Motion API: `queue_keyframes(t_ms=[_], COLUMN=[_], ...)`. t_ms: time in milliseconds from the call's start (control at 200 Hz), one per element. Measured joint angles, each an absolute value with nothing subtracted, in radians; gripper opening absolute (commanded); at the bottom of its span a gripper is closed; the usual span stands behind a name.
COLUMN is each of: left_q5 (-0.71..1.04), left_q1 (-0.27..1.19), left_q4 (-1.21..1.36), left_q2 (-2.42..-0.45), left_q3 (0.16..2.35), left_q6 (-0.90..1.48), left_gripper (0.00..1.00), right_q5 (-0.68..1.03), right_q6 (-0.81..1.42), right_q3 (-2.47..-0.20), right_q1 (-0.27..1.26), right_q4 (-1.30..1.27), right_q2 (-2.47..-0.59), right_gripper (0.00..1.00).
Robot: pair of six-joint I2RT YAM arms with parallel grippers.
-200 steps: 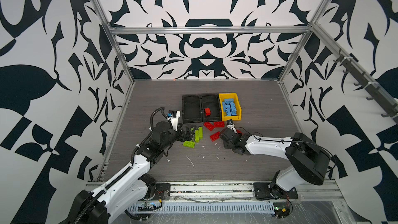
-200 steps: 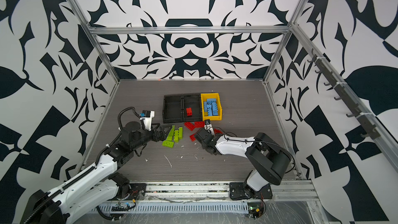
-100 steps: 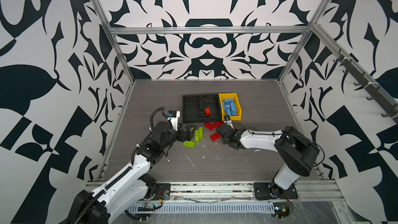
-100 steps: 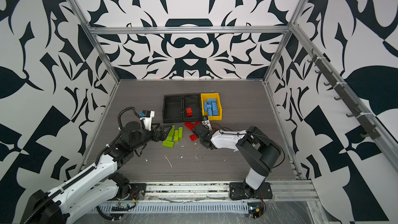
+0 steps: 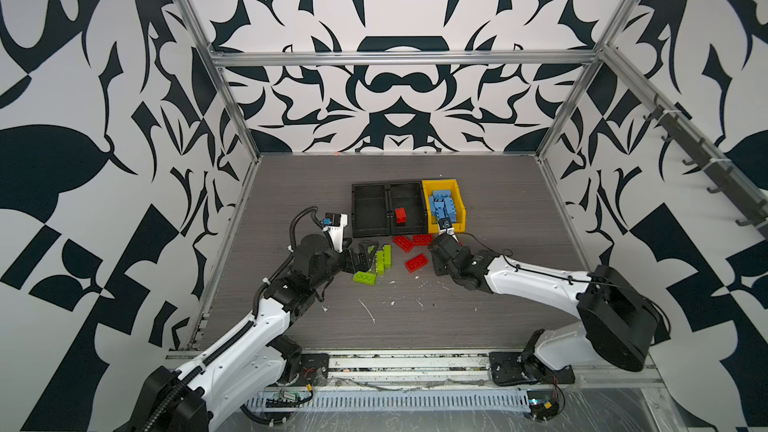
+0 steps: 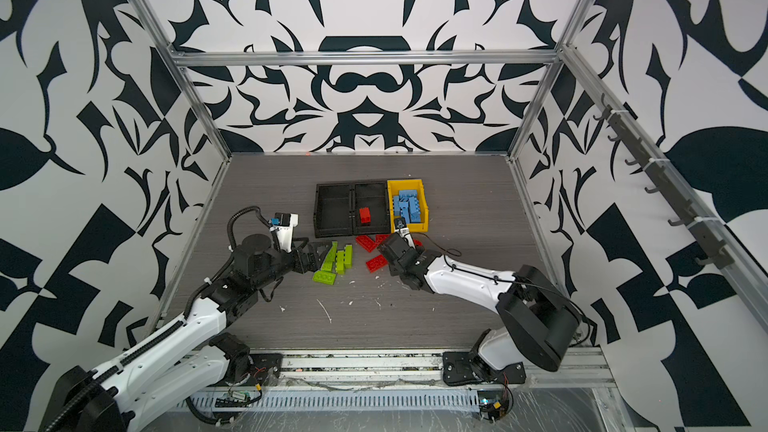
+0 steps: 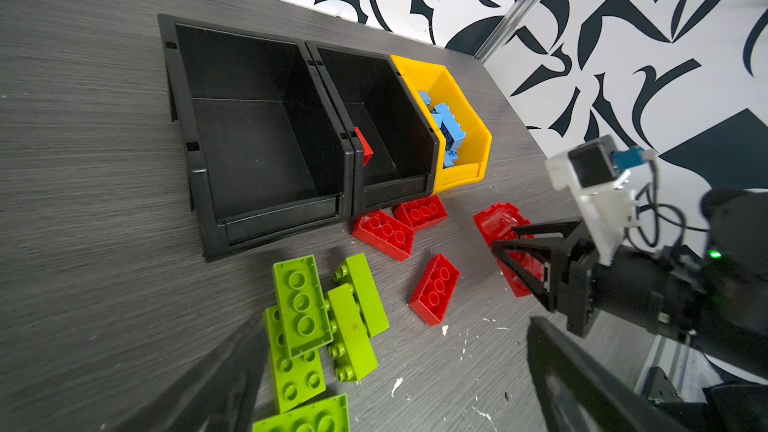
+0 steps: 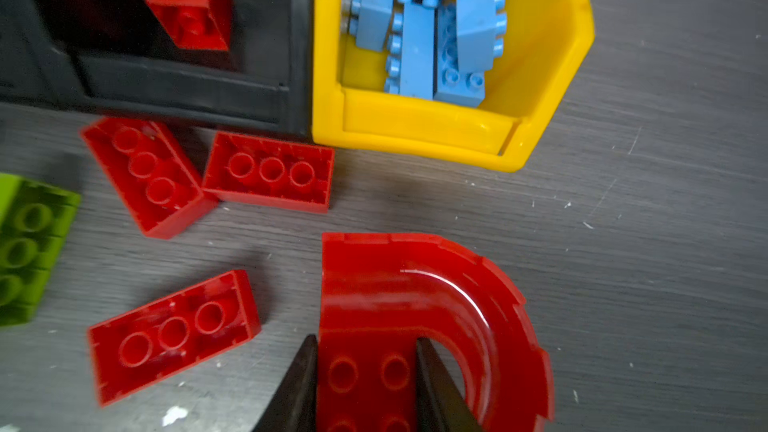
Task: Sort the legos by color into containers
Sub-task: 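Lift the red arch with the right gripper toward the black bin, then open the right gripper to drop the red arch into the black bin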
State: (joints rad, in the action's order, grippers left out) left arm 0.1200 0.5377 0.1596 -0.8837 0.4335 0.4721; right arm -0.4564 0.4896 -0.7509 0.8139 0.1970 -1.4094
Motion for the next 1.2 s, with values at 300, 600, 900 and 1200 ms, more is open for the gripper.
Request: queue_keyframes(t_ms=[300,600,900,1200], left_q5=[0.120,0.120,0.120,0.120], left_q1=[0.538,0.538,0.538,0.538], left_q4=[0.160,0.160,0.160,0.160], left_q2=[-0.884,-0.886,-0.886,-0.886], left_q3=[0.434,0.434,0.434,0.434], left_q6=[0.472,0.471,0.471,0.472], left_gripper=[1.00,1.00,1.00,1.00], right_q5=[-0.329,-0.218,-0.156,-0.127], right_q6=[0.385,0.322,0.305,0.307], right_q3=[-0.937,-1.148,-1.296,-1.354], right_q1=[0.814,0.761,0.688,0.669], right_q4=[0.182,0.107,0.092,0.093], right_q2=[-1.467,-1.684,-1.874,-1.934], right_gripper=[0.28,0.28,0.28,0.38])
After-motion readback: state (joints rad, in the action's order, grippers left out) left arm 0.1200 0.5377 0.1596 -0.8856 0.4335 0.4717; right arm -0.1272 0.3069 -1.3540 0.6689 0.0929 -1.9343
